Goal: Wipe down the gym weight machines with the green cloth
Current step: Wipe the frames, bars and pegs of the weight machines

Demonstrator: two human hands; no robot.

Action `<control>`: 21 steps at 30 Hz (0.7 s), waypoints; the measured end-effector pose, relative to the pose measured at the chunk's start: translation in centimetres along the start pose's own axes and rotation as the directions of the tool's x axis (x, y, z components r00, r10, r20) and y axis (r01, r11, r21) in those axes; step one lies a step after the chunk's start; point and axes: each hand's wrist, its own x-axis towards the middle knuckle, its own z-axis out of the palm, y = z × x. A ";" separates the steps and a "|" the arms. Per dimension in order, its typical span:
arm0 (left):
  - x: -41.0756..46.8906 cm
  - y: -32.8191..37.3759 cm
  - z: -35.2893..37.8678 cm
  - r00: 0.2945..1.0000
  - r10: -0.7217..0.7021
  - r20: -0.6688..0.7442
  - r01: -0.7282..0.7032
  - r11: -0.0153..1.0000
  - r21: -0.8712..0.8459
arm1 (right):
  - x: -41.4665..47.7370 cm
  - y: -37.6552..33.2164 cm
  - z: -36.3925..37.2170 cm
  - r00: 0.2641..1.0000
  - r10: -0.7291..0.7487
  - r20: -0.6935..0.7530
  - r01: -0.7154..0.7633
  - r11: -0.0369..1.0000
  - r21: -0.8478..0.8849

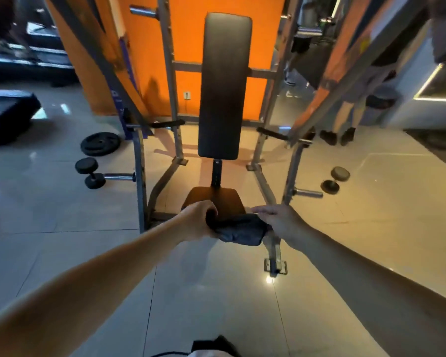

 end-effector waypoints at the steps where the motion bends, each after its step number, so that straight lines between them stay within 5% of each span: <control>1: 1.1 -0.4 -1.2 0.997 -0.016 -0.077 0.019 0.999 0.034 | 1.2 -1.2 -0.3 0.996 -0.036 0.079 0.037 0.999 -0.009; 5: 4.1 -0.8 -6.4 0.962 -0.108 -0.250 0.112 0.994 0.003 | 7.1 -6.2 -0.7 0.971 -0.162 0.177 0.222 0.886 -0.407; 8: 5.3 -1.2 -9.8 0.924 -0.215 -0.316 0.209 0.977 -0.051 | 11.1 -10.3 0.2 0.938 -0.269 0.218 0.340 0.833 -0.437; 17: 4.8 1.2 -18.0 0.627 -0.457 -0.631 0.213 0.880 -0.425 | 14.2 -24.4 5.1 0.854 -0.442 0.276 0.476 0.877 -0.067; 21: 3.4 3.0 -21.8 0.650 -0.412 -0.639 -0.065 0.807 -0.587 | 13.8 -29.7 5.7 0.769 -0.482 0.420 0.433 0.876 0.214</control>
